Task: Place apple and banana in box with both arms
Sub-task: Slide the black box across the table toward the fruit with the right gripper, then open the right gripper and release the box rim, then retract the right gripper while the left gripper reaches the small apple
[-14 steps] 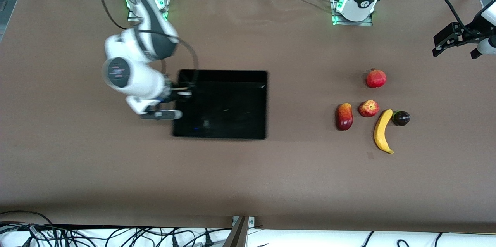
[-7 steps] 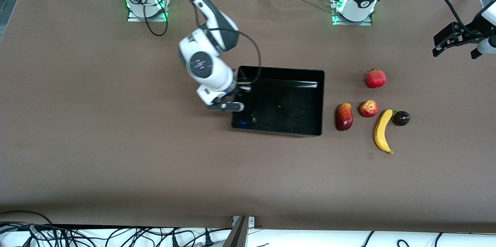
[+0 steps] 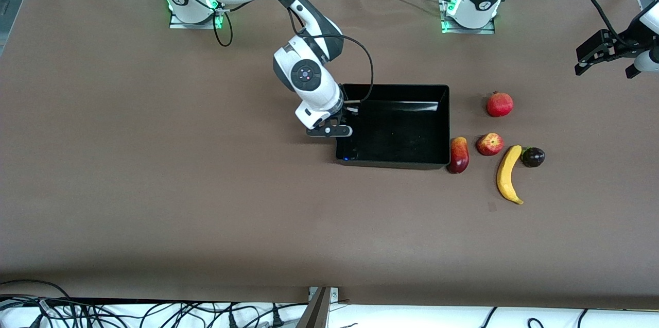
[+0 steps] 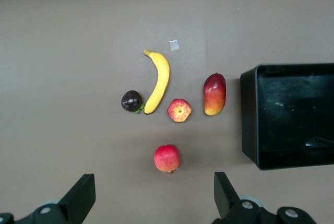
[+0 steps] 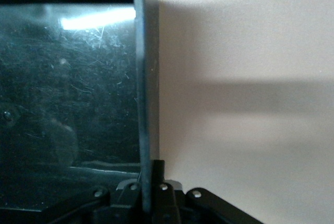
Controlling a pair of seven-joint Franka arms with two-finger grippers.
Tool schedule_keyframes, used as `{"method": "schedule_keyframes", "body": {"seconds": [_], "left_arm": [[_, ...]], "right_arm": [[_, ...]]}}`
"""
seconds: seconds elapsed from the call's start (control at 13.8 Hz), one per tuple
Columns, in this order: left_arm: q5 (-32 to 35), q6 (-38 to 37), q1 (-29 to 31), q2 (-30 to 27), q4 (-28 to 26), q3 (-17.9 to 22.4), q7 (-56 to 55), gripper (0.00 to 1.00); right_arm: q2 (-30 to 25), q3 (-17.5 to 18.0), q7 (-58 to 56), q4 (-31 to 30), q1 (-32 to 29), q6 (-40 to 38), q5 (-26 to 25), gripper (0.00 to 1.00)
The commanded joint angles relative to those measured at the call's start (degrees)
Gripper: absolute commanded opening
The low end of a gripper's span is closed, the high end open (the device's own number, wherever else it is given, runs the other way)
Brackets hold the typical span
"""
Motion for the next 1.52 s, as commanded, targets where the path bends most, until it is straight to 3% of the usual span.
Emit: {"method": "schedule_keyframes", "body": {"seconds": [0.0, 0.44, 0.51, 0.58, 0.87, 1.02, 1.31, 1.38, 1.45], "left_arm": [[0.72, -1.11, -0.21, 0.55, 1.44, 0.02, -0.46, 1.00], [0.72, -1.20, -0.21, 0.55, 1.44, 0.02, -0.46, 1.00], [0.72, -1.20, -0.21, 0.55, 1.44, 0.02, -0.46, 1.00], [0.72, -1.20, -0.30, 0.55, 1.44, 0.02, -0.20, 1.00], [0.72, -1.20, -0.39, -0.06, 1.09, 0.02, 0.07, 1.00], [0.63, -1.28, -0.74, -0.50, 0.38, 0.10, -0.72, 1.00], [0.63, -0.85, -0.65, -1.73, -2.86, 0.28, -0.72, 1.00], [0.63, -0.76, -0.83, -1.56, -3.39, 0.11, -0.64, 1.00], [0.72, 0.20, -0.91, -1.56, -4.96, 0.02, -0.64, 1.00]], "right_arm": [[0.77, -0.87, 0.80, 1.96, 1.33, 0.16, -1.94, 0.00], [2.36, -1.57, 2.99, 2.13, 1.94, 0.25, -2.74, 0.00], [2.36, -1.66, 3.52, 2.13, 1.86, 0.25, -2.83, 0.34], [2.01, -2.18, 3.61, 2.13, 1.94, 0.25, -3.00, 0.99], [-4.04, -2.80, 3.08, 2.22, 0.54, -2.72, -2.92, 1.00], [-9.74, -4.29, 2.12, 2.31, -1.82, -11.83, -3.00, 1.00], [-19.33, -5.52, -6.90, 2.22, -9.81, -22.04, -2.82, 1.00], [-20.92, -7.79, -9.29, 2.13, -10.53, -24.60, -3.09, 1.00], [-22.24, -13.04, -12.01, 2.13, -10.62, -26.36, -3.27, 1.00]]}}
